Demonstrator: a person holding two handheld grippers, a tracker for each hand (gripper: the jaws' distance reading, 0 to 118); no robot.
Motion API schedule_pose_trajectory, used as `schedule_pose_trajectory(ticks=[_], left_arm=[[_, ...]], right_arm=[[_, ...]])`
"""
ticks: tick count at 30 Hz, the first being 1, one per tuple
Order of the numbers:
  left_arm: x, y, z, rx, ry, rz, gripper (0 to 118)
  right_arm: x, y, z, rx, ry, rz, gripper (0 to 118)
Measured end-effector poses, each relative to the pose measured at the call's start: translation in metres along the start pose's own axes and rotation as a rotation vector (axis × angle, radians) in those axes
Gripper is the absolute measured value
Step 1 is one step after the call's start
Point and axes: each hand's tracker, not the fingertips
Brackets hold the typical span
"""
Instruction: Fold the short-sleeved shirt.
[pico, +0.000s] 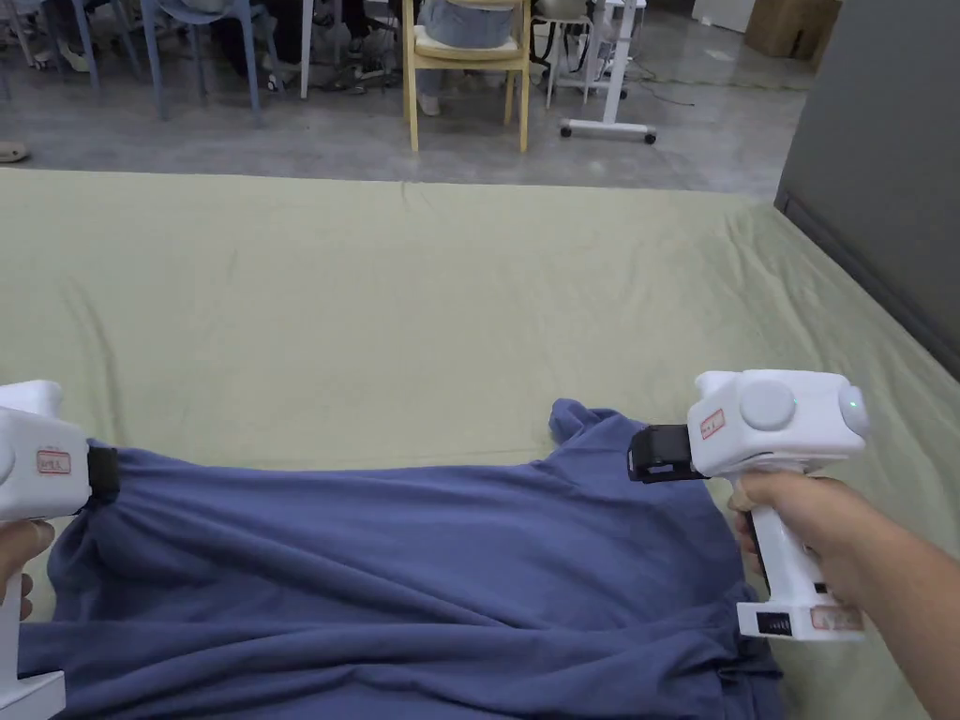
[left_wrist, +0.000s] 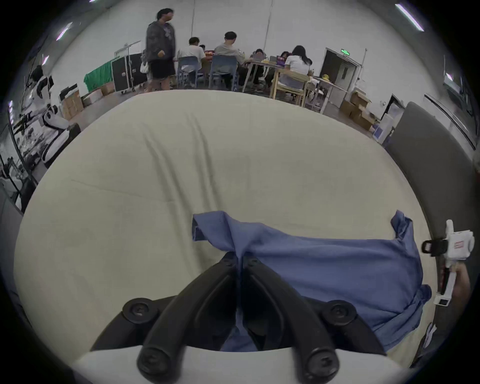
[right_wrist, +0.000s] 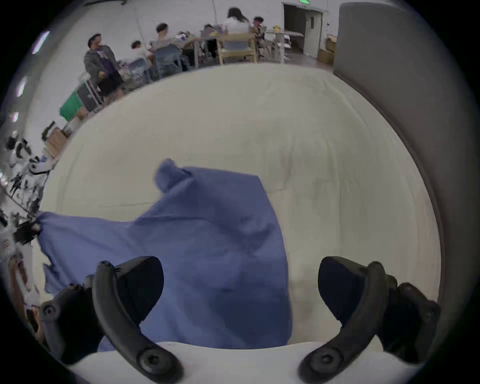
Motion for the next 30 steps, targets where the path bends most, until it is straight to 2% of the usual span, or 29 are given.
schedule_pose_trajectory(ticks=[3,4,6,7,9,11,12,15,17,19,26,28,30], left_arm=[[0.004,-0.005,-0.001,-0.012,0.011,-0.001,0],[0.004,-0.006,-0.003,-0.017,0.019,-0.013,0],[0.005,-0.01,-0.007,-0.027,0.033,-0.024,0],[0.004,-0.011,-0.009,-0.032,0.03,-0.021,0],[0.003,-0.015,-0.012,-0.036,0.029,-0.011,0],[0.0,-0.015,-0.014,-0.039,0.029,-0.004,0],[-0.001,-0.014,-0.014,-0.04,0.029,-0.003,0],[-0.005,-0.01,-0.009,-0.039,0.008,0.005,0],[-0.009,-0.005,-0.001,-0.024,-0.023,0.015,0],[-0.01,0.001,0.008,-0.014,-0.052,-0.008,0],[-0.032,-0.007,0.052,0.015,-0.171,-0.04,0],[-0.042,-0.019,0.061,0.002,-0.173,-0.053,0],[-0.052,-0.033,0.066,-0.021,-0.184,-0.076,0]], right_arm=[[-0.009,-0.007,-0.015,-0.015,-0.065,0.009,117],[-0.011,-0.011,-0.016,-0.014,-0.078,0.018,98],[-0.014,-0.012,-0.018,-0.022,-0.078,0.017,23],[-0.013,-0.013,-0.02,-0.027,-0.08,0.015,13],[-0.018,-0.016,-0.017,-0.013,-0.058,0.015,6],[-0.023,-0.015,-0.01,0.004,-0.066,0.096,5],[-0.023,-0.014,-0.003,0.03,-0.06,0.092,5],[-0.021,-0.014,0.03,0.105,0.021,0.106,5],[-0.02,-0.019,0.06,0.166,0.038,0.186,5],[-0.019,-0.029,0.086,0.199,0.067,0.23,4],[-0.011,-0.08,0.157,0.238,0.154,0.253,4],[-0.011,-0.099,0.166,0.22,0.16,0.279,4],[-0.01,-0.121,0.168,0.172,0.189,0.27,4]])
